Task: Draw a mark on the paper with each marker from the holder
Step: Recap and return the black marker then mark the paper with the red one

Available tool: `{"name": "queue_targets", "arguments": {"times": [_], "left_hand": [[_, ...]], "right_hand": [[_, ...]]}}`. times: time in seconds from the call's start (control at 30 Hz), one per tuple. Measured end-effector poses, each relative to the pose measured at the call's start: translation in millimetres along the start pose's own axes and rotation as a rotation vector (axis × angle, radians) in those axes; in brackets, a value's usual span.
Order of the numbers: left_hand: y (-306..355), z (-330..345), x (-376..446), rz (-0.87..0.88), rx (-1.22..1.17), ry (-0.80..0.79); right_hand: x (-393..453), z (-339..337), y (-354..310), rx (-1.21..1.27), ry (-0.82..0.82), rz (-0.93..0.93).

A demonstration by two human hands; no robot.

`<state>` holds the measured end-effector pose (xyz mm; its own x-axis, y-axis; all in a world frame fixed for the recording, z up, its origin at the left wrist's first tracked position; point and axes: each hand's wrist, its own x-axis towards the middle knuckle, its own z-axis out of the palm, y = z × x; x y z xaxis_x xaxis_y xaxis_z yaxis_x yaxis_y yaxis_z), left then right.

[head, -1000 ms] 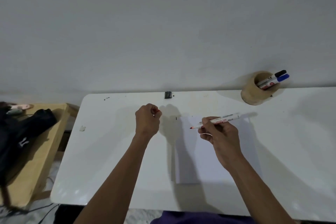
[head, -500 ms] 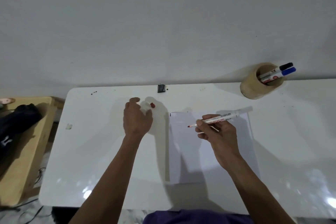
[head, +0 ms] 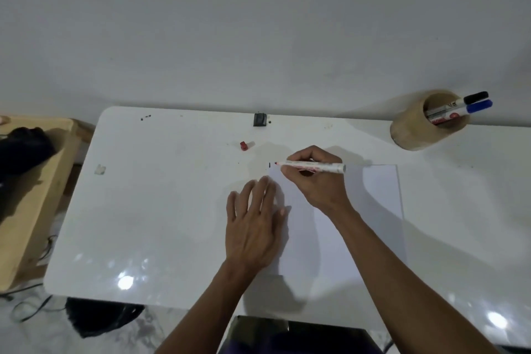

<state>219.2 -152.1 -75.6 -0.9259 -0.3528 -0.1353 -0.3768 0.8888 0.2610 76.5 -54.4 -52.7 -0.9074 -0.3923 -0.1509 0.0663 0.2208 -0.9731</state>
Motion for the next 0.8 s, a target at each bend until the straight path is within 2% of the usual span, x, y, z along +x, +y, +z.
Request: {"name": "queue_targets", "arguments": {"times": [0.17, 0.37, 0.6, 0.8], "left_hand": [[-1.3, 8.8, -4.0, -0.001, -0.021, 0.054], [-0.9, 12.2, -3.8, -0.010, -0.008, 0.083], [-1.2, 15.0, -2.4, -0.041, 0.038, 0.042], [-1.0, 18.4, -3.5, -0.024, 0.039, 0.104]], "right_hand": [[3.5, 5.1, 17.3, -0.095, 0.041, -0.023], [7.7, 9.3, 21.9, -0.080, 0.070, -0.024], [8.7, 11.4, 21.8, -0.099, 0.064, -0.024], [8.9, 13.0, 21.3, -0.095, 0.073, -0.011]]}}
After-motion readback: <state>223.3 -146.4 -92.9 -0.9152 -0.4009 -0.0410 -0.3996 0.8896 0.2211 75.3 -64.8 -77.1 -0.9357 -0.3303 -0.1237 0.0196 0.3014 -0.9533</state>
